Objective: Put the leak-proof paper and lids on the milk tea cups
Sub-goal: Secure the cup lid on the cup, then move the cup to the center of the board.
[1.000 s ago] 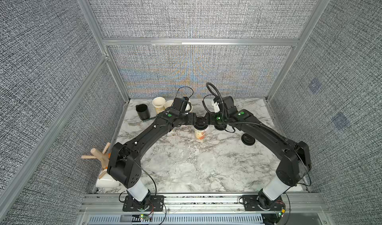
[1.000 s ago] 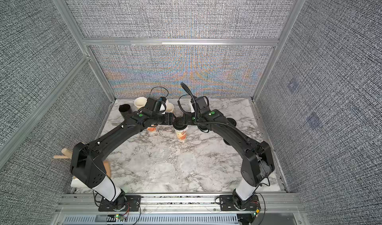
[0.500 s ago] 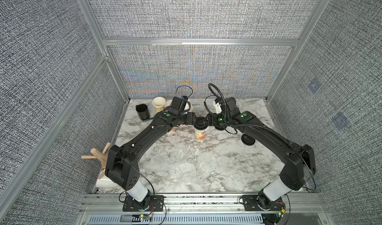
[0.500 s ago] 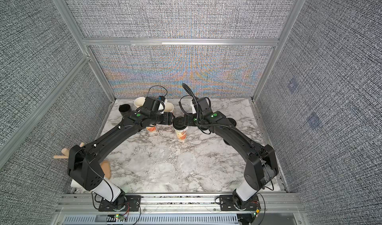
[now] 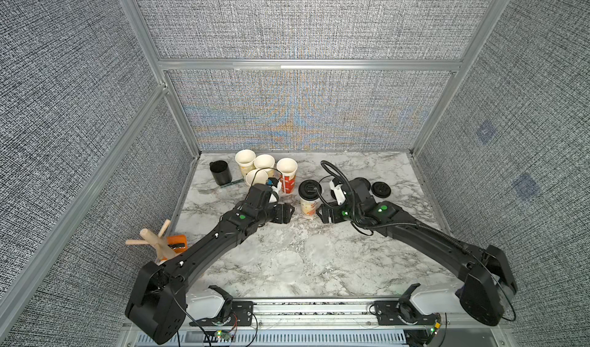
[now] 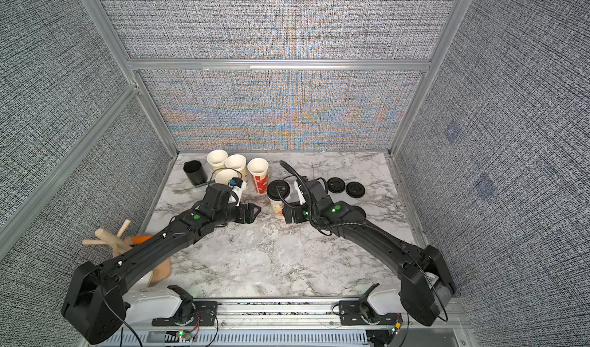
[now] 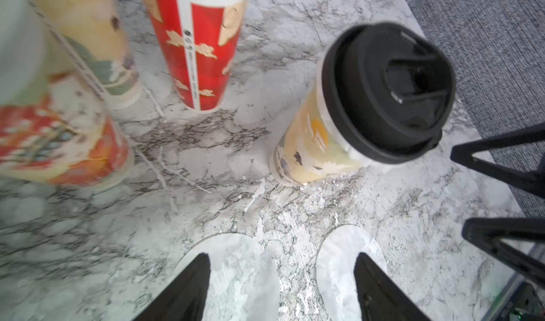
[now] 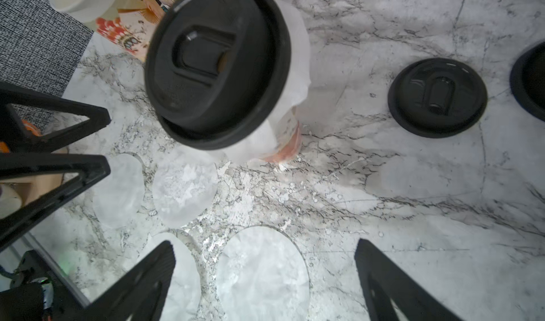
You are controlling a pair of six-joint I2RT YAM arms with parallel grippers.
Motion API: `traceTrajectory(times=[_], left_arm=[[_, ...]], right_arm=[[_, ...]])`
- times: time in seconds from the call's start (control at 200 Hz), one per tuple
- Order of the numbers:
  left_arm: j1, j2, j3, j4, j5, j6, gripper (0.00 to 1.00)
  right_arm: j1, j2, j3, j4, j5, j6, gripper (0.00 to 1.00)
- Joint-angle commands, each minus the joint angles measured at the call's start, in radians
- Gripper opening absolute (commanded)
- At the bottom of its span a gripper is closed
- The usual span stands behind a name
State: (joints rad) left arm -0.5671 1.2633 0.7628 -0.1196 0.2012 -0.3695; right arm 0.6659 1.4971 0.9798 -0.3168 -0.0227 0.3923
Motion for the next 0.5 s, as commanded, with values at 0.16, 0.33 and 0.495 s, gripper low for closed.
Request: traceTrajectory(times=[0.16, 0.33, 0.495], left_arm=[[-0.027, 0.092, -0.221, 0.639, 0.146, 0.179, 0.80], [-0.037, 0.176, -0.227, 0.769, 0.145, 0.243, 0.81], [-0.040, 0.270, -0.198, 0.849, 0.144, 0.272, 0.81]], right_arm=[[-0.016, -0.115, -0.073, 0.077, 0.080, 0.017, 0.98], [-0.058, -0.172, -0.079, 0.050, 0.081, 0.008, 0.98], [-0.103, -0.205, -0.076, 0.033, 0.062, -0.002, 0.98]])
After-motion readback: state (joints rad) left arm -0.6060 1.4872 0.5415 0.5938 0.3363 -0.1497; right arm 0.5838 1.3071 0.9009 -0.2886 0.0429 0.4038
